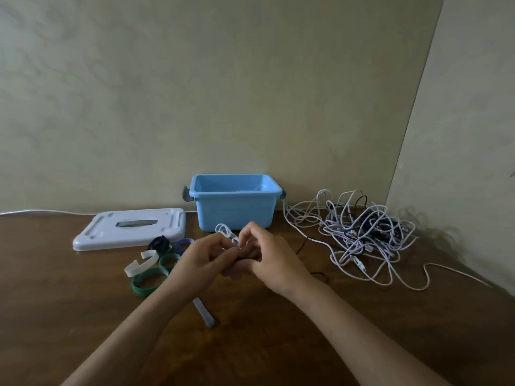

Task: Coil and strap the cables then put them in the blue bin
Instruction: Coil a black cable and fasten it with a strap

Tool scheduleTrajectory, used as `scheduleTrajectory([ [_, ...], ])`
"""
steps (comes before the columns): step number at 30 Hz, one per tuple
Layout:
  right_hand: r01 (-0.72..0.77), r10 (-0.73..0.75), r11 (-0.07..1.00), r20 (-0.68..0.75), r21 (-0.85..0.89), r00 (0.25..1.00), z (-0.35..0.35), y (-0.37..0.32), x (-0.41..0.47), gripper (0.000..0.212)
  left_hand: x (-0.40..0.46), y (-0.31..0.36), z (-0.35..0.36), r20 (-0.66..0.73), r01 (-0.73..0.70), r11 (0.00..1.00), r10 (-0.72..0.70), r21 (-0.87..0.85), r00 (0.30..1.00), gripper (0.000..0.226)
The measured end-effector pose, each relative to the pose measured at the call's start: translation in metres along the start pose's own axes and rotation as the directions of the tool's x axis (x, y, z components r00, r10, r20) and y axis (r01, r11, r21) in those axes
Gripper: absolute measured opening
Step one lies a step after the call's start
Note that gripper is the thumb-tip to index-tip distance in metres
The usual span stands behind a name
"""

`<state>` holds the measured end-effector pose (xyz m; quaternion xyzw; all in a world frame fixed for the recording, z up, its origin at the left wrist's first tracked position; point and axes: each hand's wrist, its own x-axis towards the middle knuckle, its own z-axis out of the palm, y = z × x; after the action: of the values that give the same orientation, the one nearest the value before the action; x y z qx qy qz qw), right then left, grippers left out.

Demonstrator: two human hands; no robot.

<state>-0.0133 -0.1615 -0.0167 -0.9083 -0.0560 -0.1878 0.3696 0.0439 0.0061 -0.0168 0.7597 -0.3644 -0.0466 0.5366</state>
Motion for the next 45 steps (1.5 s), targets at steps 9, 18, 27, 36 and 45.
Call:
scheduleTrajectory([
  [9,0.09,-0.12,0.962,-0.101,-0.258,0.988,0.025,0.024,0.01,0.019,0.009,-0.017,-0.026,-0.053,0.038,0.994,-0.033,0.098,0.998,0.02],
  [18,0.08,-0.188,0.928,-0.272,-0.363,0.944,0.006,0.038,0.01,0.014,0.012,-0.017,-0.031,-0.191,0.176,0.958,-0.222,-0.227,0.956,0.027],
  [27,-0.1,0.075,0.989,-0.212,-0.112,0.975,-0.002,0.044,0.006,0.022,0.013,-0.024,-0.039,-0.278,0.136,0.986,-0.157,-0.091,0.948,0.034],
  [36,-0.069,0.058,0.996,-0.197,-0.05,0.979,0.007,0.039,0.005,0.053,0.01,-0.024,-0.031,-0.054,-0.06,0.926,0.086,0.374,0.995,0.016],
  [45,-0.023,0.02,0.994,-0.031,-0.111,0.999,0.026,0.015,-0.003,0.025,0.005,-0.012,0.0,-0.026,0.149,0.933,-0.167,-0.327,0.986,0.024],
])
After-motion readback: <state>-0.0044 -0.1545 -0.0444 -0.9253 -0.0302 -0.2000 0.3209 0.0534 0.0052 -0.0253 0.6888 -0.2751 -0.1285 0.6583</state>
